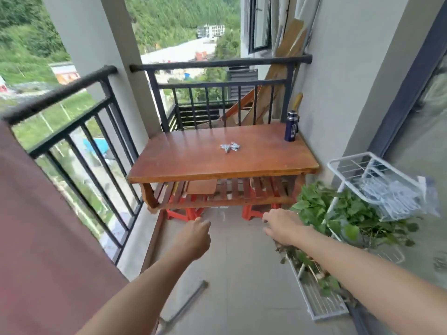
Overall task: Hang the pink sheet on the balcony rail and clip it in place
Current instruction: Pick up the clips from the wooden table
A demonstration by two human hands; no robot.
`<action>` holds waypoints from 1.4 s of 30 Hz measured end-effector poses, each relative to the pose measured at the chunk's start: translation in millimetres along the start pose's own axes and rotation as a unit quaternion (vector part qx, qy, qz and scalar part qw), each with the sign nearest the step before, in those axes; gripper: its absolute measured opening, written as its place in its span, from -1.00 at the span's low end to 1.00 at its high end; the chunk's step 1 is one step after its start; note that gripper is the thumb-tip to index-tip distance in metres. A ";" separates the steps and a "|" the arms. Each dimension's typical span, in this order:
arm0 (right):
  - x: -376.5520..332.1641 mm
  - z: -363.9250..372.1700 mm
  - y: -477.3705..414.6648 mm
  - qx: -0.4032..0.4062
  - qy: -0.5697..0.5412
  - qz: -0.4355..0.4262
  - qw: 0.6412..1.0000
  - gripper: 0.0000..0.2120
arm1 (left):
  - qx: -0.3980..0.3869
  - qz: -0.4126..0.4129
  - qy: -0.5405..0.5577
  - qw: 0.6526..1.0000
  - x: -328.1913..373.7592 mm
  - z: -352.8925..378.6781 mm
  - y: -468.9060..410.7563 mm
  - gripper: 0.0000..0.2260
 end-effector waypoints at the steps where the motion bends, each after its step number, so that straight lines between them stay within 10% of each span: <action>1: 5.4 -2.5 -20.8 0.003 -0.006 0.007 1.000 -0.74 | 0.005 0.003 0.000 1.000 -8.1 -2.1 -27.0 -0.83; 42: 211.8 200.5 -755.5 -0.203 -0.097 0.091 0.970 -0.67 | -0.205 -0.155 0.153 0.954 -146.7 283.7 -756.1 -0.81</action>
Point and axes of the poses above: each hand's wrist, its own y-axis away from the middle knuckle, its own z-axis out of the palm, x = y × z, the point moved 4 cm from there along -y, towards the middle knuckle, and after that the axes turned 9 degrees about x, right-handed, at the moved point
